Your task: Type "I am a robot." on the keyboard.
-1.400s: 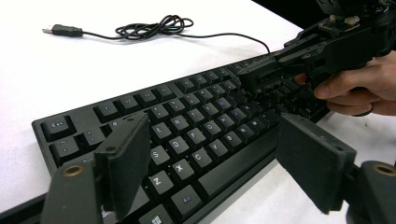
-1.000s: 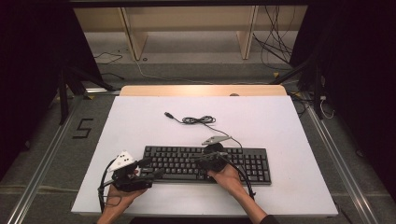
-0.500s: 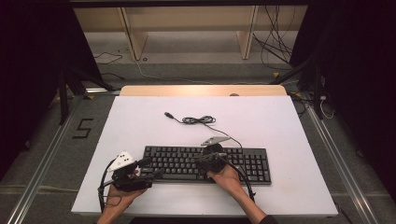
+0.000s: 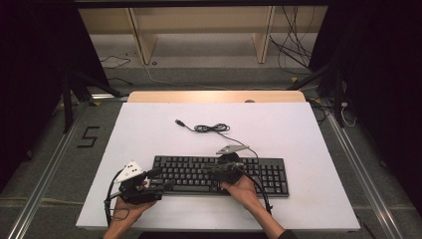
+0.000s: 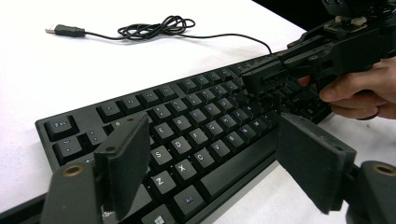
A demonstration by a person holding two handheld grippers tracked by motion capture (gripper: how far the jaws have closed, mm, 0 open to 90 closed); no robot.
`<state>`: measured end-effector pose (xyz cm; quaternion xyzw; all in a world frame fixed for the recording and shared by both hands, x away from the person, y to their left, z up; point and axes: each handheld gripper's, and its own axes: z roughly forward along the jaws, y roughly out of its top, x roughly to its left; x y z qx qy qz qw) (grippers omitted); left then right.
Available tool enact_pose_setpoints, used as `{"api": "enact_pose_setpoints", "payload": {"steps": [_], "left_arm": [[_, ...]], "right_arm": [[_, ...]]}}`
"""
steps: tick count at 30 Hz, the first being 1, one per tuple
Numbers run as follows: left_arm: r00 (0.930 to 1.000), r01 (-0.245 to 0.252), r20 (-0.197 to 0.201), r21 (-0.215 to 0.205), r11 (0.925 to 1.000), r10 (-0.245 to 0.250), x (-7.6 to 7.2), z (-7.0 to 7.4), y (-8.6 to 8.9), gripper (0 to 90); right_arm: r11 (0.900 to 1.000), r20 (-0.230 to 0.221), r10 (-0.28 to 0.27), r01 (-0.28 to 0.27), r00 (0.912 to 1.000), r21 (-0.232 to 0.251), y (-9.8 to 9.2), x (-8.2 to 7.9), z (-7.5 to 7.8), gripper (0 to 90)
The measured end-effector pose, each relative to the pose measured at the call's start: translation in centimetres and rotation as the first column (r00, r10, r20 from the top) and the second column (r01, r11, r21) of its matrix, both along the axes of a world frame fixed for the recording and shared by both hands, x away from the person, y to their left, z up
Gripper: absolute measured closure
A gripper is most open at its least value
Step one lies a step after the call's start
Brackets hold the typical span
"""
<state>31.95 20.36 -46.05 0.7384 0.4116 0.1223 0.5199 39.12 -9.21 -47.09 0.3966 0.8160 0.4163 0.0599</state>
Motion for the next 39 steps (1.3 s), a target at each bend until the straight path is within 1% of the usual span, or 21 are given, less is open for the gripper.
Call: {"api": "enact_pose_setpoints", "payload": {"steps": [6,7,9,10,11,13,14,20,22,30,33,39], "left_arm": [[1.0,0.001,-0.001,0.001,1.0,-0.001,0.0,0.0,0.0,25.9],[1.0,0.0,0.0,0.002,1.0,0.0,0.0,0.0,0.0,25.9],[1.0,0.0,-0.001,0.003,1.0,0.0,0.0,0.0,0.0,25.9],[1.0,-0.001,-0.002,0.001,1.0,0.001,0.0,0.0,0.0,25.9],[1.0,-0.002,-0.002,0.001,1.0,0.002,0.1,0.0,0.0,25.9],[1.0,-0.002,-0.002,0.001,1.0,0.002,0.1,0.0,0.0,25.9],[1.0,-0.003,-0.002,-0.001,1.0,0.003,0.1,0.0,0.0,25.9],[1.0,-0.005,-0.006,0.0,1.0,0.005,0.2,0.0,0.0,25.9],[0.9999,-0.007,-0.008,0.0,1.0,0.007,0.3,0.0,0.0,25.9],[0.9994,-0.015,-0.03,0.002,0.9999,0.015,0.9,0.0,-0.2,25.9],[0.9992,-0.016,-0.037,0.005,0.9999,0.016,1.2,0.1,-0.4,25.9],[0.9981,-0.017,-0.059,0.018,0.9997,0.018,1.9,0.1,-0.8,26.6]], "right_arm": [[1.0,0.002,0.011,-0.011,0.9999,0.017,0.0,-0.2,0.2,80.9],[1.0,0.006,0.013,-0.014,0.9999,0.018,0.0,-0.3,0.3,77.8],[1.0,0.006,0.015,-0.015,0.9999,0.021,0.0,-0.4,0.3,76.1],[1.0,0.004,0.018,-0.018,0.9998,0.024,0.0,-0.4,0.4,72.8],[1.0,0.004,0.018,-0.018,0.9998,0.024,0.0,-0.4,0.4,72.8],[0.999,0.004,0.027,-0.027,0.9996,0.027,0.0,-0.6,0.5,68.5],[0.999,0.004,0.027,-0.027,0.9996,0.027,0.0,-0.6,0.5,68.5],[0.997,0.012,0.053,-0.053,0.9985,0.047,-0.1,-1.1,0.8,61.3],[0.997,0.013,0.055,-0.056,0.9984,0.051,-0.1,-1.2,0.9,60.2],[0.995,0.026,0.073,-0.075,0.997,0.072,-0.4,-1.9,1.4,53.5],[0.993,0.04,0.074,-0.077,0.9965,0.084,-0.6,-2.1,1.5,52.3],[0.992,0.041,0.069,-0.073,0.9968,0.102,-1.1,-2.4,1.7,49.3]]}}
